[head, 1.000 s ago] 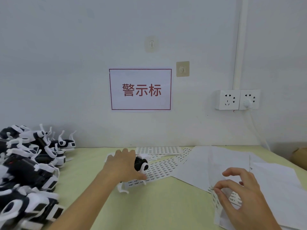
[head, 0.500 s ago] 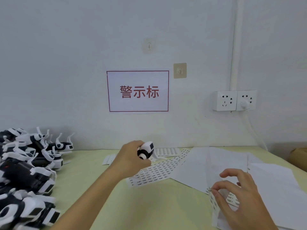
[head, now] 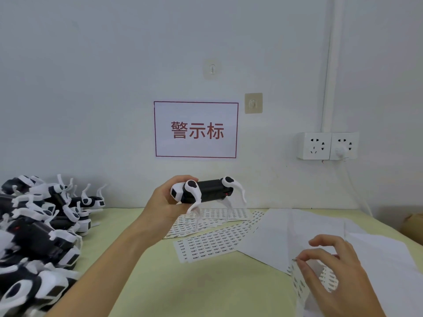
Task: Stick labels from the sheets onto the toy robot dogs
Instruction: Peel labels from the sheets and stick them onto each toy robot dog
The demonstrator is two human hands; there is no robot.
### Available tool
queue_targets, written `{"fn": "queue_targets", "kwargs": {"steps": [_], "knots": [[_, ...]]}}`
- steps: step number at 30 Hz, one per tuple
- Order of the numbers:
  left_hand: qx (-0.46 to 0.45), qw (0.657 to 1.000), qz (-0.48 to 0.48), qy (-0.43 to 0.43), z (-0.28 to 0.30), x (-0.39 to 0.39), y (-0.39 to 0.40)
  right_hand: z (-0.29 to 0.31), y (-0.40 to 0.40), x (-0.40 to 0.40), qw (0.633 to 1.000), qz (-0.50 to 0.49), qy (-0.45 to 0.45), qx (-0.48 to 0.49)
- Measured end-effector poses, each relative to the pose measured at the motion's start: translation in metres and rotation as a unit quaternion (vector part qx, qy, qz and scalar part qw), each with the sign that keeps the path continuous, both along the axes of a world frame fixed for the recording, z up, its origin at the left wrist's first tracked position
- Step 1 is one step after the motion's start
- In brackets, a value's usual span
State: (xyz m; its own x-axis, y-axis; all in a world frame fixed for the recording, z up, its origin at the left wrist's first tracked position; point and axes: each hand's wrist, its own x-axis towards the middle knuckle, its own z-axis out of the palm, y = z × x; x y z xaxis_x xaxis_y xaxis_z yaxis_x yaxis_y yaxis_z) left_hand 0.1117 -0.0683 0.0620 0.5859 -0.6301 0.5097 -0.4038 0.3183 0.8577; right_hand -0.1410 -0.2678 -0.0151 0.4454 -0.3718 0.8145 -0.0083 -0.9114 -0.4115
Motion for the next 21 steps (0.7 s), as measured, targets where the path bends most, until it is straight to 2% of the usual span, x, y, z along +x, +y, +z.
{"fn": "queue_targets", "kwargs": {"steps": [4, 10, 15, 21], "knots": [[-0.017, 1.000, 0.007, -0.007, 0.007, -0.002, 0.002, 0.017, -0.002, -0.001, 1.000, 0.000, -0.003, -0.006], [-0.046, 0.999, -0.003, -0.014, 0.018, -0.009, 0.003, 0.078, 0.013, 0.010, 0.988, 0.135, 0.050, 0.063], [-0.068, 0.997, -0.034, -0.010, 0.026, -0.017, 0.001, 0.126, 0.022, 0.051, 0.948, 0.232, 0.075, 0.206], [-0.072, 0.997, -0.030, -0.018, 0.029, -0.017, 0.002, 0.134, 0.030, 0.096, 0.886, 0.317, 0.076, 0.330]]}}
